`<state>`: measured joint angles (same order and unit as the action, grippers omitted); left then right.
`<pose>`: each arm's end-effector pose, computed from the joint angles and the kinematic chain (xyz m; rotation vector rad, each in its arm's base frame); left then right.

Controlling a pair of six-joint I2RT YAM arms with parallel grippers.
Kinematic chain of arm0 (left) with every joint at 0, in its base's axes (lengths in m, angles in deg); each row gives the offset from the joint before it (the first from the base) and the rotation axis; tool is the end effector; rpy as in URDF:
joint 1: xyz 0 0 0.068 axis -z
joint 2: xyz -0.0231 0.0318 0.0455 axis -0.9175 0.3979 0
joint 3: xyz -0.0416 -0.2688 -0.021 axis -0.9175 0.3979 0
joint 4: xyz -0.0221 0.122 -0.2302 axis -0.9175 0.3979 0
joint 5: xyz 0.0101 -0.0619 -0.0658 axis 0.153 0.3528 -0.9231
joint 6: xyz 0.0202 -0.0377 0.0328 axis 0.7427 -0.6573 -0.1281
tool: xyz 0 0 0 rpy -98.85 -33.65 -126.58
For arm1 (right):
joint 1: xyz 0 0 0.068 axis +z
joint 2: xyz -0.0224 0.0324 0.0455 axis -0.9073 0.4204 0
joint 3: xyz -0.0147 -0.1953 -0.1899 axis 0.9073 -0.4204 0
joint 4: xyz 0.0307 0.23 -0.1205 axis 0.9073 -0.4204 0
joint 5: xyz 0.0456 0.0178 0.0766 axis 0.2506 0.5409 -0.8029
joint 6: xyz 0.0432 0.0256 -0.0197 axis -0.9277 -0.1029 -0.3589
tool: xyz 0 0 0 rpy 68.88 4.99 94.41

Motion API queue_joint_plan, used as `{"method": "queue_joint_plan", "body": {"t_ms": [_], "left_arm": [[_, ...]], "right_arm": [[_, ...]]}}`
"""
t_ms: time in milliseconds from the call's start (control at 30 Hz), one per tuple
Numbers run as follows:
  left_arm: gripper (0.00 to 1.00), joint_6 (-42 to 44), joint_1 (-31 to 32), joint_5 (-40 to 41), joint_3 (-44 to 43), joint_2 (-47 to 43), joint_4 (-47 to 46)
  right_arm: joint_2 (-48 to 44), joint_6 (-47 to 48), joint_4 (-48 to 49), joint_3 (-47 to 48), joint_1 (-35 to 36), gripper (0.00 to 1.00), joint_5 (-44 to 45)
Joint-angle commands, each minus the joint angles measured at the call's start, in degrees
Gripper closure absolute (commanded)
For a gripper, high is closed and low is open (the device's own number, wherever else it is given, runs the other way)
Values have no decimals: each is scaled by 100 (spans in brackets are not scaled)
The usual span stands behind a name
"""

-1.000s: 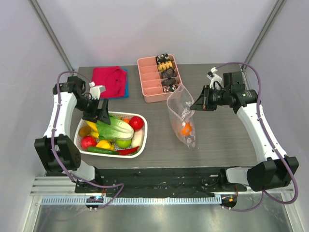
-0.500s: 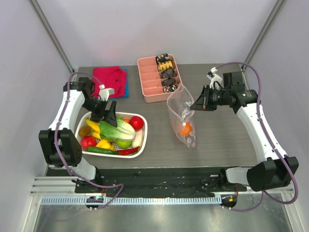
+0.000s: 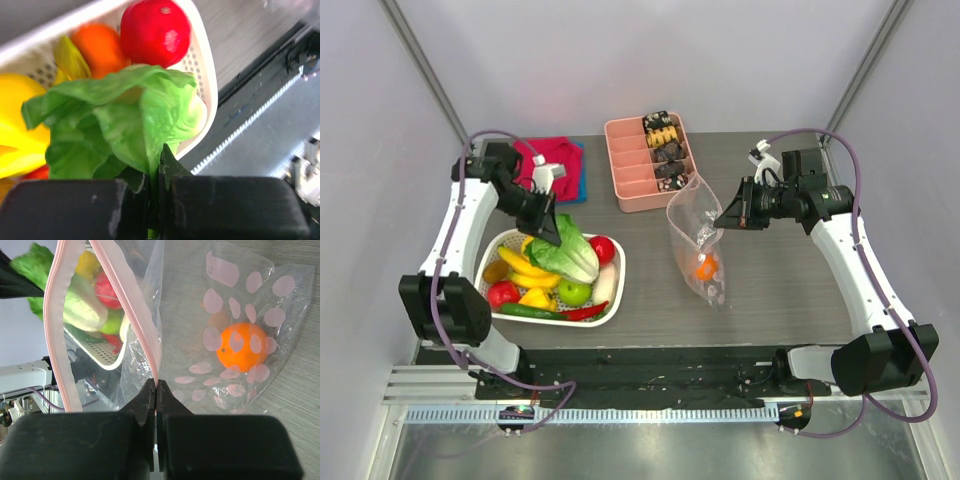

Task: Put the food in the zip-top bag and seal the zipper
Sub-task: Pick up the fake vegetable from the bin, then place the fake vegetable in the zipper food storage bag.

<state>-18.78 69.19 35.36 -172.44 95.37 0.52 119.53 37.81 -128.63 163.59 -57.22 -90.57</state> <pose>0.2863 -0.0337 0.3247 0.5176 2.7448 -0.8537 0.2511 0.0570 0.3582 -0.1390 2.3988 0.9841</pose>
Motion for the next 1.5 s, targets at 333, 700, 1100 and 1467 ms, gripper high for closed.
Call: {"method": "queue_joint_plan", "body": {"t_ms": [333,700,1100,1467], "left_arm": [[100,-298,958,-155,-2749,-547,1294],[100,-560,1475,-112,-3094,-669,462],[100,-1054,3831,1540,-4323,191,-841],[100,-1028,4483,2269,-4658,561,-1622]], "right_arm": [[-24,10,72,10,34,99,-188],[-129,63,36,-43,25,99,-223],[-85,-51,80,133,34,99,-276],[-226,-78,-25,467,113,99,-285]]}}
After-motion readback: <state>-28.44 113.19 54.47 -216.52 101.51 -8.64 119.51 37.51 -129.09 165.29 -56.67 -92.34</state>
